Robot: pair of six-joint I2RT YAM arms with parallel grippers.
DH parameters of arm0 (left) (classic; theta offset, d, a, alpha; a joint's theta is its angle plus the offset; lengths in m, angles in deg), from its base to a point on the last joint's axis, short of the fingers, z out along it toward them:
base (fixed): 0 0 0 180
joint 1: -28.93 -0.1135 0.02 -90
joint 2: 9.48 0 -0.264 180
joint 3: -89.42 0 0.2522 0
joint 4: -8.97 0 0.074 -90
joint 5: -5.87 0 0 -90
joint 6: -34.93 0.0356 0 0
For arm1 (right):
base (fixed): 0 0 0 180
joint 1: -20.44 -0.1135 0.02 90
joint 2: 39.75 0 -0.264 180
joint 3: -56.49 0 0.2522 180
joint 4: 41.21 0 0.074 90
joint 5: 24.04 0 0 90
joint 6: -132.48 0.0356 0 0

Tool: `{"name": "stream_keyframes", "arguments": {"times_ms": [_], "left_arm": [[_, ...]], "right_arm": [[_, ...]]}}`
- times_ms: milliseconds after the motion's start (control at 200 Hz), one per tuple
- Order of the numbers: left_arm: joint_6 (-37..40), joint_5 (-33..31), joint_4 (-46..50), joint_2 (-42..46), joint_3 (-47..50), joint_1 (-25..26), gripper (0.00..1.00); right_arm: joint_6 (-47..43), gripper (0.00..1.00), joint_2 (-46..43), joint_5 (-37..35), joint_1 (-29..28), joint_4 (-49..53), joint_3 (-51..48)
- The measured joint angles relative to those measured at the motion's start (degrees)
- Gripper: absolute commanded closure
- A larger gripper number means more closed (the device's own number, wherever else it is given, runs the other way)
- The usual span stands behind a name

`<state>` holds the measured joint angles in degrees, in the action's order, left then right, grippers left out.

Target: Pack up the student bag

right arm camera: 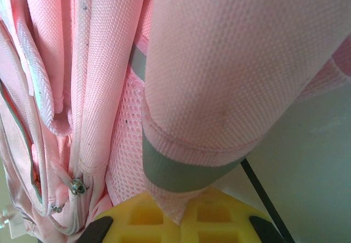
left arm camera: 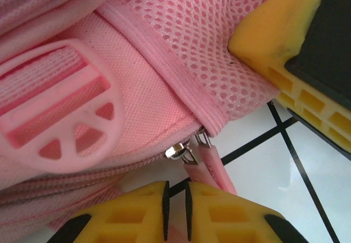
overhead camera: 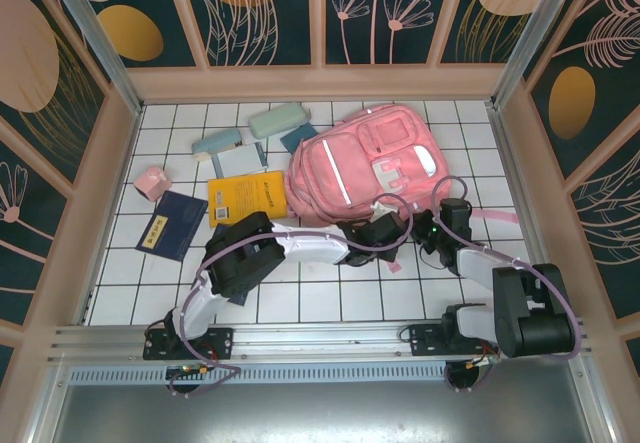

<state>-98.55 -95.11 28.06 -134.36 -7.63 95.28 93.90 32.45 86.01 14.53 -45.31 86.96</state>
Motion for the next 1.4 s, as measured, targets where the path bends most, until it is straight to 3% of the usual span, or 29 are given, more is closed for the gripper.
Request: {"name": "stream_keyframes", "arguments": {"times_ms": [705, 1401], "left_arm": [[-0.68, 0.94, -1.81, 2.62, 0.79, 0.00, 0.80], [-0.94, 1.42, 3.48, -2.38, -5.66, 0.00, 0.77]], "right_arm": [[0.00, 1.00, -0.02, 0.00, 0.00, 0.00, -0.02], [-0.02, 1.00, -0.02, 0.00, 0.00, -0.02, -0.11]]}}
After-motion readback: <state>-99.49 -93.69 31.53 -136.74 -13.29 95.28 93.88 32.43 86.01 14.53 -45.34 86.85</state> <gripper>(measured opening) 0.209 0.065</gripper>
